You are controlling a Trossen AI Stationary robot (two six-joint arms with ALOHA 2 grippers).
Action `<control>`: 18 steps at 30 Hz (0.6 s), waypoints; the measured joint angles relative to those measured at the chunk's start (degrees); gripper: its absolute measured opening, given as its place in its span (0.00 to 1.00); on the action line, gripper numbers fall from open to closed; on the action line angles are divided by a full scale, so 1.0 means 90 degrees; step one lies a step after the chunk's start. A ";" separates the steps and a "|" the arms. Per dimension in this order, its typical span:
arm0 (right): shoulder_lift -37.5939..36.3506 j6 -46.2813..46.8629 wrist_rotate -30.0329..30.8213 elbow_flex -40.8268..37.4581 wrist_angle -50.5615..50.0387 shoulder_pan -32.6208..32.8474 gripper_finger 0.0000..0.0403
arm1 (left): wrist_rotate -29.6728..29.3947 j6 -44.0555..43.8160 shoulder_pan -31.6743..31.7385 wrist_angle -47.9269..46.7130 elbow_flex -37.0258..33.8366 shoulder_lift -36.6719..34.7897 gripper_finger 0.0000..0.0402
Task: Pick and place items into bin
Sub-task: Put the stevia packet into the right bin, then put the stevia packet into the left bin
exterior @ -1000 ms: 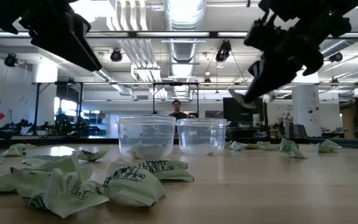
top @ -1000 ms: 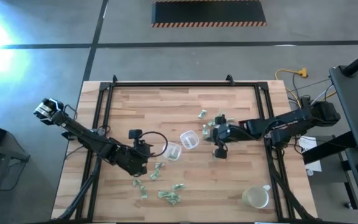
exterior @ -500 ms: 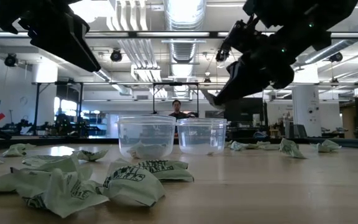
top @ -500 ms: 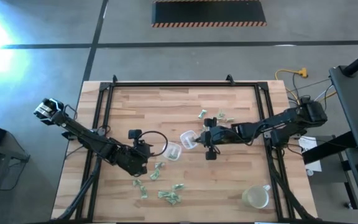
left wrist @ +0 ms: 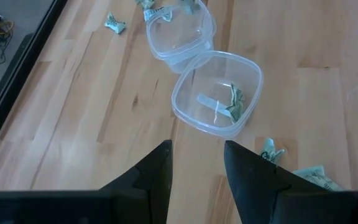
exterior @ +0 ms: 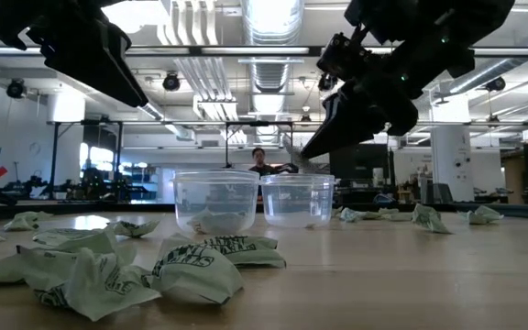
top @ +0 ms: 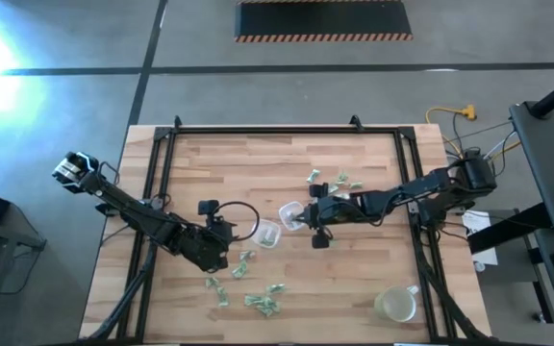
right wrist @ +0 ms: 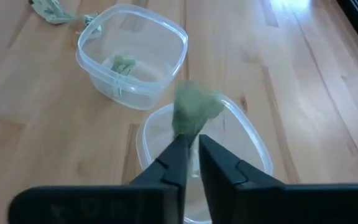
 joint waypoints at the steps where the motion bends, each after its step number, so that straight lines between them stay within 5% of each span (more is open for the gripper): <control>1: -0.0014 0.0000 -0.0002 0.0000 0.0001 0.0000 0.11 | -0.0002 0.0000 0.0000 0.0002 0.0000 0.0000 0.32; 12: -0.0432 -0.0077 0.0011 0.0000 -0.0364 0.0057 0.31 | 0.0097 -0.0222 0.0000 -0.0213 -0.0372 0.0000 0.32; 18: -0.1222 0.0050 0.0009 -0.0022 -0.1262 0.0307 0.30 | 0.0522 -0.2023 -0.0028 -0.1590 -0.0495 0.0000 0.32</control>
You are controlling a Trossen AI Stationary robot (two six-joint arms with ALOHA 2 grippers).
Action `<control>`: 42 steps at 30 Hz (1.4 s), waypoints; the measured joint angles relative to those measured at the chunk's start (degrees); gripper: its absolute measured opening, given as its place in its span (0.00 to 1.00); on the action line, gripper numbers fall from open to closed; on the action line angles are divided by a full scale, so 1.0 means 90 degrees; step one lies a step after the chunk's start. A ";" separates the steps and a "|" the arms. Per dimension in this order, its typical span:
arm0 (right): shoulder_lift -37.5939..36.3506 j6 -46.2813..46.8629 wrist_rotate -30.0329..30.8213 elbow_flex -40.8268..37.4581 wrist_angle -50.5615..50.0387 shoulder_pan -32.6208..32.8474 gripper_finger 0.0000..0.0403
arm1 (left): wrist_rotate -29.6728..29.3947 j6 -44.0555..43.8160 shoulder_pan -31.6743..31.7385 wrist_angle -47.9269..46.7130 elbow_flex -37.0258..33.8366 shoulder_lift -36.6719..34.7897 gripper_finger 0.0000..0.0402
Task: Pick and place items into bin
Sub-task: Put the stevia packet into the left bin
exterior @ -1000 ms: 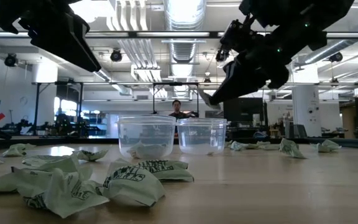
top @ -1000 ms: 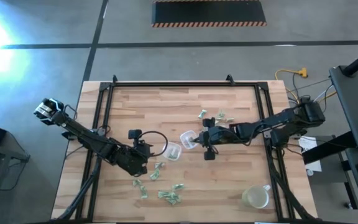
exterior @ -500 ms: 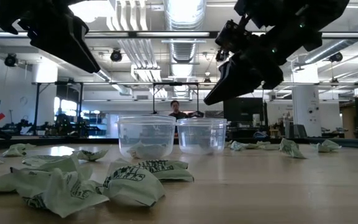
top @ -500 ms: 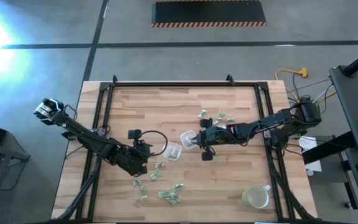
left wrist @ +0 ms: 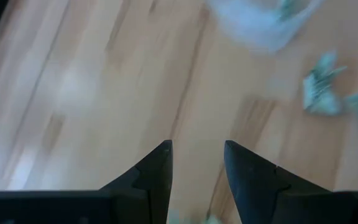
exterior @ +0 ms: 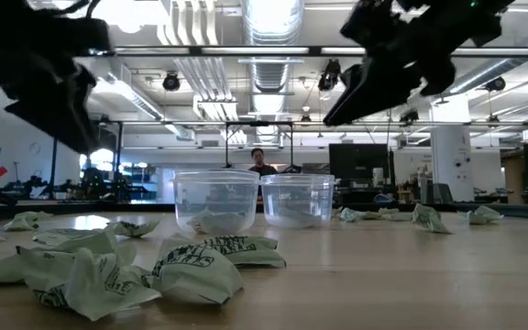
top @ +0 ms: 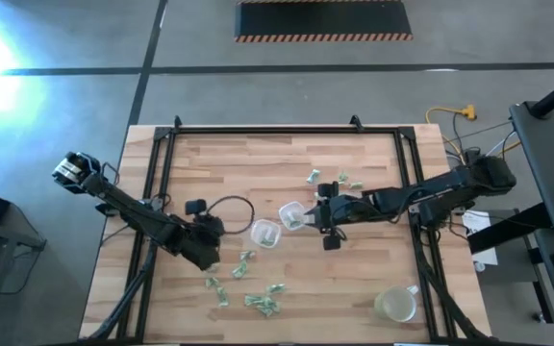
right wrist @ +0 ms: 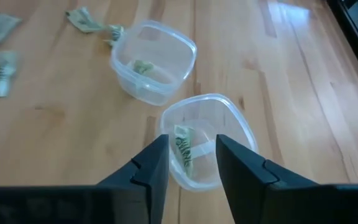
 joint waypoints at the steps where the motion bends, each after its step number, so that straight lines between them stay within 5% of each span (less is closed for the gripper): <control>1: -0.0143 0.0038 0.0009 -0.0026 -0.0113 0.0056 0.30 | 0.0031 -0.0348 -0.0023 -0.0235 0.0000 0.0000 0.32; 6: -0.0845 0.0142 0.0009 -0.0267 -0.0130 0.0352 0.27 | 0.0425 -0.1825 -0.0172 -0.0955 -0.0009 0.0000 0.32; 20: -0.2046 0.0479 0.0013 -0.0721 -0.0393 0.0929 0.23 | 0.1272 -0.3324 -0.0213 -0.0781 -0.0750 -0.0015 0.32; 42: -0.1950 0.0515 0.0007 -0.0721 -0.0360 0.1097 0.21 | 0.0987 -0.3269 -0.0072 -0.0299 -0.0957 0.0307 0.32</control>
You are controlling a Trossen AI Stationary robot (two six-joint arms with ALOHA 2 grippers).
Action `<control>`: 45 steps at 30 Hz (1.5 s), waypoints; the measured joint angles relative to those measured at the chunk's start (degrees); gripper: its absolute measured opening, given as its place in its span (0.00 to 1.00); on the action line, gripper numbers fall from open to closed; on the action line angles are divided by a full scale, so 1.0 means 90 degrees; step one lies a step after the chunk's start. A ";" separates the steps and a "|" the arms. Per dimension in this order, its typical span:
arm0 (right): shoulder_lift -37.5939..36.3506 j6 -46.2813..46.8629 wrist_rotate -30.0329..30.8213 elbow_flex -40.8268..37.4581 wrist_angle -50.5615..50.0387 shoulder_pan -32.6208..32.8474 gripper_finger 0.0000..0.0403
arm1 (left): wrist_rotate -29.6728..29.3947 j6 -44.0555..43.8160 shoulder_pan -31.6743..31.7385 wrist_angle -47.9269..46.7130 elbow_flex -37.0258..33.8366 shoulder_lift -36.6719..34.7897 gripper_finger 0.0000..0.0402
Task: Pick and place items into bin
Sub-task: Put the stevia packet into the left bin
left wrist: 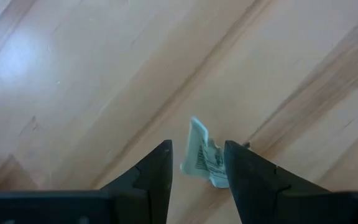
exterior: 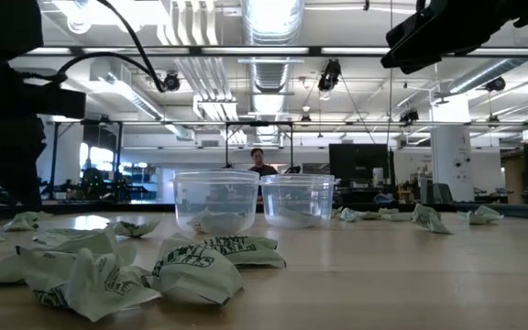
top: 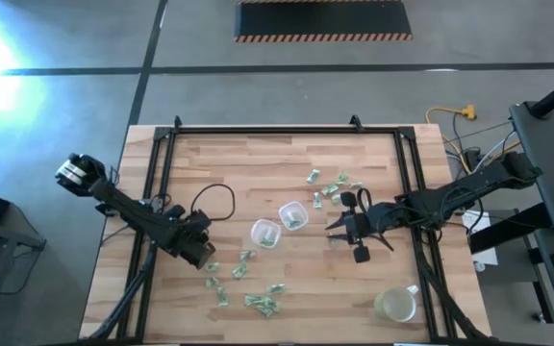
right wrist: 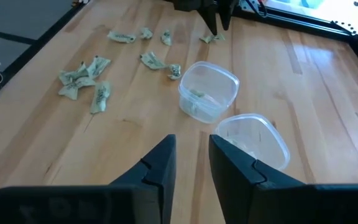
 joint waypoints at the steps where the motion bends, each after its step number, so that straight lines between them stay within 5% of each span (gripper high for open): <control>1: 0.0000 0.0001 0.0000 0.0000 0.0000 0.0000 0.22 | 0.0009 0.0000 0.0000 0.0004 0.0000 0.0027 0.32; 18: -0.0005 0.0003 0.0000 0.0000 0.0002 0.0000 0.21 | 0.0491 -0.0066 0.0002 0.0875 -0.0457 0.0124 0.30; 27: -0.0005 -0.0013 0.0000 0.0000 0.0001 0.0000 0.19 | 0.0747 0.0121 0.0000 0.0832 -0.0430 0.0082 0.03; 32: -0.0005 -0.0016 0.0000 0.0000 -0.0002 0.0000 0.18 | 0.0708 0.0461 -0.0001 0.0793 -0.0404 0.0084 0.02; 45: -0.0007 -0.0040 0.0005 0.0000 -0.0002 0.0000 0.17 | -0.1472 0.2420 -0.0002 0.0968 0.0333 0.0096 0.00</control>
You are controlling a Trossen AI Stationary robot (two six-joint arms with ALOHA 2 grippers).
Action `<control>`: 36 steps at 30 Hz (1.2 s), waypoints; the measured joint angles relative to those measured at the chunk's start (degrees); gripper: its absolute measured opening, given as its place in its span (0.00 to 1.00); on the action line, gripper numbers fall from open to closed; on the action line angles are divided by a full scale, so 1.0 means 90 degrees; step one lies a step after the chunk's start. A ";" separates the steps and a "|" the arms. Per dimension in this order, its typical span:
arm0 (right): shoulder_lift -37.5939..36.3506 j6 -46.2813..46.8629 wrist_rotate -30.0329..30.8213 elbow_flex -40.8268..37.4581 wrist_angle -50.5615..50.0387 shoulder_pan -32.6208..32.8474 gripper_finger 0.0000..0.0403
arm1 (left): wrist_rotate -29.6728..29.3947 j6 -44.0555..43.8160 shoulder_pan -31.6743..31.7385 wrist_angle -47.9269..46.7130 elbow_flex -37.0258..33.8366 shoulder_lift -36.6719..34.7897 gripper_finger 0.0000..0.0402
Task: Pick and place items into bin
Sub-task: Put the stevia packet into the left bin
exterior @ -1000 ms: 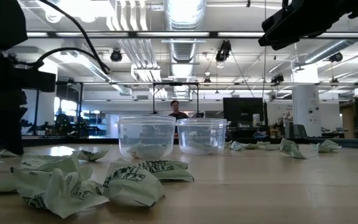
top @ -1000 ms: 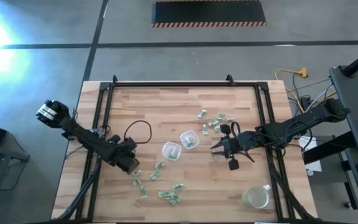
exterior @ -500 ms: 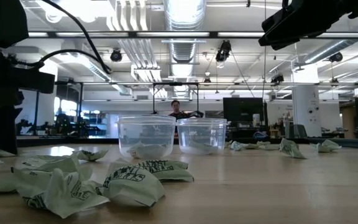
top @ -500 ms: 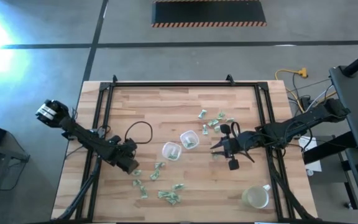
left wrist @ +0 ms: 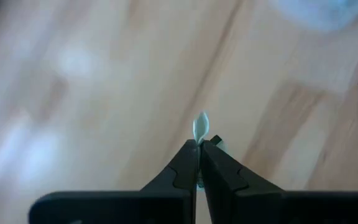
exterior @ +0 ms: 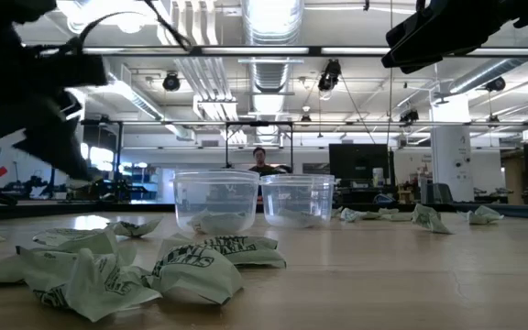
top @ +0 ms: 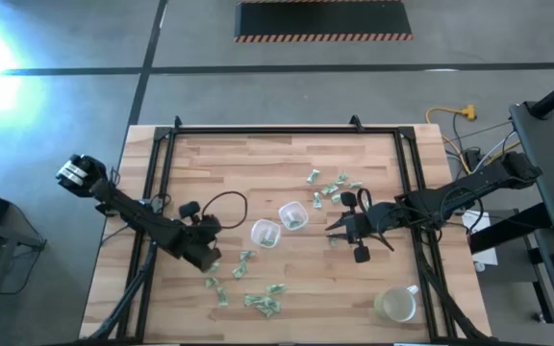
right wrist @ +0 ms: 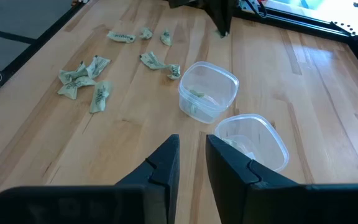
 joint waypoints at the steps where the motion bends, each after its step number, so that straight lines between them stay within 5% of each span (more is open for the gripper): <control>1: 0.0000 0.0002 -0.0002 0.0000 0.0000 0.0000 0.17 | -0.0179 0.0214 0.0000 0.0159 0.0032 0.0000 0.00; 6: 0.0000 0.0000 0.0000 0.0000 0.0000 0.0000 0.18 | -0.0834 0.1822 0.0128 0.1767 0.0039 0.0000 0.00; 14: 0.0000 -0.0004 0.0000 0.0001 0.0000 -0.0001 0.16 | -0.0244 0.4287 0.0694 0.4334 -0.0013 0.0189 0.00; 22: 0.0000 -0.0037 0.0000 0.0000 -0.0015 -0.0002 0.16 | 0.0765 0.5088 0.1383 0.5565 -0.0010 0.1066 0.00; 29: 0.0000 -0.0034 -0.0002 0.0000 -0.0060 -0.0002 0.16 | 0.0838 0.5212 0.1497 0.5475 0.0217 0.1249 0.00; 36: 0.0000 0.0000 -0.0002 0.0002 -0.0173 -0.0002 0.16 | 0.1628 0.5234 0.1498 0.5474 0.0238 0.1182 0.02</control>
